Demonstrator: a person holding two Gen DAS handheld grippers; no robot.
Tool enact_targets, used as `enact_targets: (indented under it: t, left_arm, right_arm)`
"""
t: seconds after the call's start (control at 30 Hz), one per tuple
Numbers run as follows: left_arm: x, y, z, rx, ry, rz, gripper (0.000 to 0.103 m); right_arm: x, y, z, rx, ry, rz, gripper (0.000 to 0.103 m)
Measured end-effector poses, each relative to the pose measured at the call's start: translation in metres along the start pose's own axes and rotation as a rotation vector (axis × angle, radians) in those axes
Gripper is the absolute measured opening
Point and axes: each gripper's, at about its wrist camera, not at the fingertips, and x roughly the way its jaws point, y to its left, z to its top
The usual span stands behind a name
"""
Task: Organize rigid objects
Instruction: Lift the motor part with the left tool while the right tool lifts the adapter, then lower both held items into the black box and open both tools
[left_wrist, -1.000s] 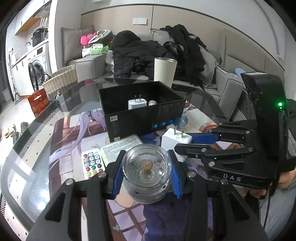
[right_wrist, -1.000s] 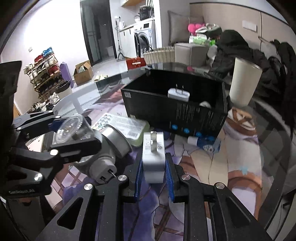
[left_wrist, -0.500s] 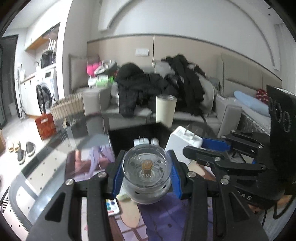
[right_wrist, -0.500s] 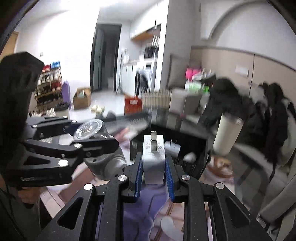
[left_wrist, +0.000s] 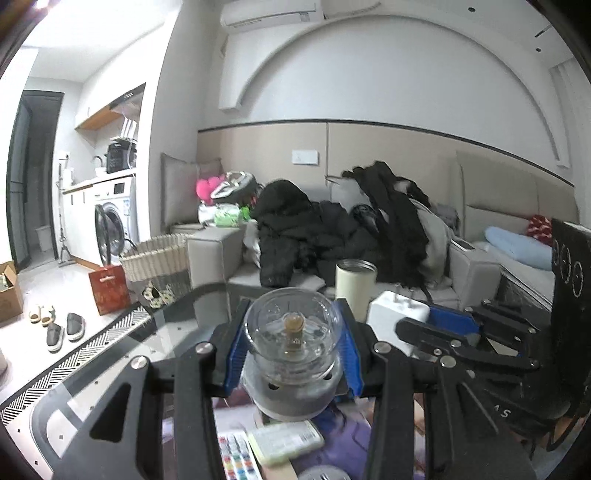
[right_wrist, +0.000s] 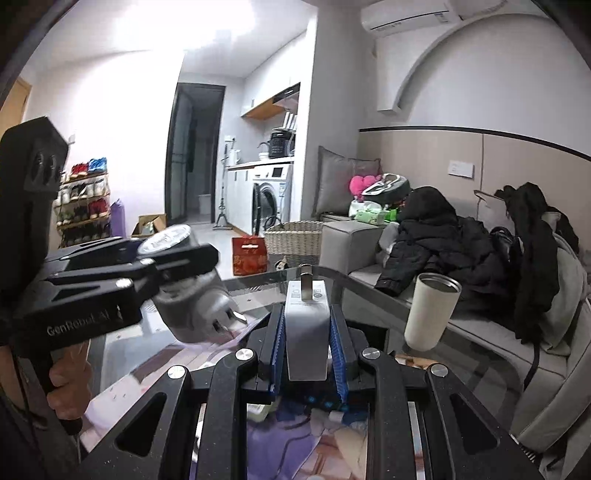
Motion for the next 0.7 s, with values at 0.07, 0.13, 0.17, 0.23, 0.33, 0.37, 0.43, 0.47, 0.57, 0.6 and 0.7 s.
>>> enact_targets:
  t: [0.07, 0.13, 0.17, 0.23, 0.33, 0.37, 0.43, 0.47, 0.57, 0.6, 0.7]
  left_arm:
    - [0.010, 0.005, 0.004, -0.009, -0.001, 0.010, 0.042]
    - [0.024, 0.009, 0.008, -0.017, 0.006, 0.023, 0.042]
    - [0.029, 0.011, 0.008, -0.021, 0.010, 0.026, 0.042]
    - [0.044, 0.016, 0.012, -0.035, 0.023, 0.035, 0.042]
    - [0.061, 0.023, 0.017, -0.034, 0.009, 0.058, 0.042]
    - [0.068, 0.025, 0.019, -0.028, 0.007, 0.068, 0.042]
    - [0.082, 0.029, 0.020, -0.029, 0.014, 0.075, 0.042]
    - [0.089, 0.029, 0.021, -0.027, 0.026, 0.074, 0.042]
    - [0.115, 0.030, 0.018, -0.028, 0.078, 0.077, 0.042]
    - [0.127, 0.030, 0.015, -0.022, 0.112, 0.074, 0.042]
    - [0.157, 0.027, 0.006, -0.023, 0.218, 0.061, 0.042]
  right_arm:
    - [0.008, -0.006, 0.007, 0.011, -0.005, -0.008, 0.022]
    - [0.016, -0.011, 0.013, 0.019, -0.010, -0.018, 0.022]
    - [0.021, -0.014, 0.016, 0.022, -0.010, -0.020, 0.022]
    - [0.032, -0.019, 0.024, 0.026, -0.016, -0.036, 0.022]
    - [0.045, -0.024, 0.032, 0.023, -0.027, -0.049, 0.022]
    - [0.050, -0.027, 0.034, 0.023, -0.027, -0.050, 0.022]
    - [0.059, -0.031, 0.039, 0.034, -0.023, -0.058, 0.022]
    - [0.065, -0.034, 0.041, 0.044, -0.014, -0.061, 0.022]
    - [0.089, -0.045, 0.042, 0.072, 0.037, -0.065, 0.022]
    - [0.098, -0.050, 0.042, 0.080, 0.055, -0.063, 0.022]
    - [0.125, -0.060, 0.036, 0.117, 0.137, -0.052, 0.022]
